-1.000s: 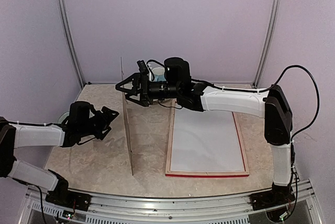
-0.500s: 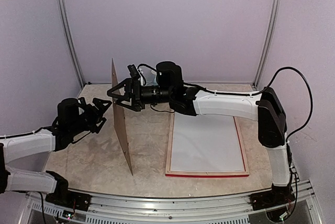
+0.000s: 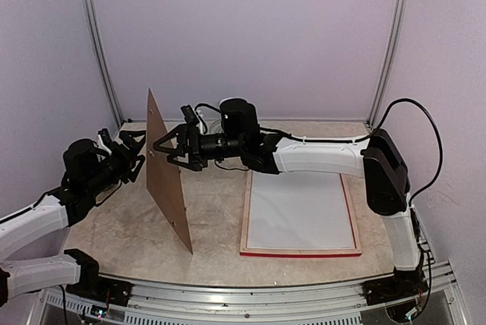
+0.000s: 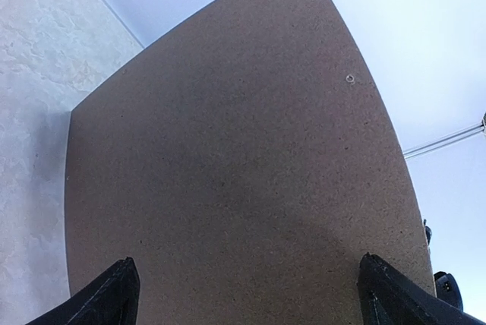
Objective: Put the photo into the frame
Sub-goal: Turn over the backboard.
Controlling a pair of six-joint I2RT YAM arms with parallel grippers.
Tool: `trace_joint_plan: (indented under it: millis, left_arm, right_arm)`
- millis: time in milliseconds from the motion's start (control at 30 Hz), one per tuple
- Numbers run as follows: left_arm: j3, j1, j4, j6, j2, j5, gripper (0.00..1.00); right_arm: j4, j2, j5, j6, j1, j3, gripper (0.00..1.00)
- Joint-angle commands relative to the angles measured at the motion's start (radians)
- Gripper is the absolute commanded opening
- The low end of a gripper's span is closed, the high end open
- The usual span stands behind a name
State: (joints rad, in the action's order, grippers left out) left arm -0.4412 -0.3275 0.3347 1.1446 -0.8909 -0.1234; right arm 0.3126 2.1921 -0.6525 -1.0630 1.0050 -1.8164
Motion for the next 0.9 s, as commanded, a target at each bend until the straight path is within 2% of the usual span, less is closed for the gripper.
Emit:
trace_joint_plan:
  millis: [0,433,533,633,867]
  left_arm:
    - [-0.026,0.007,-0.029,-0.019,0.025,0.003,0.99]
    - [-0.062,0.012,-0.059,-0.047,0.069,0.008,0.99]
    - [-0.075,0.017,-0.116,-0.065,0.073,0.023,0.99]
    - [-0.048,0.026,-0.084,-0.058,0.094,0.014,0.99]
    - [-0.044,0.037,-0.075,-0.058,0.089,-0.003,0.99]
  right_arm:
    - [0.032,0.035,-0.021,-0.014,0.012,-0.015,0.99]
    - [0.024,0.103,-0.020,-0.008,0.011,-0.014,0.99]
    - [0.077,0.106,-0.016,-0.038,-0.012,0.063,0.99]
    - [0.196,0.058,0.030,-0.081,-0.031,0.202,0.99]
    - [0.053,0.081,0.043,-0.046,-0.039,0.157,0.99]
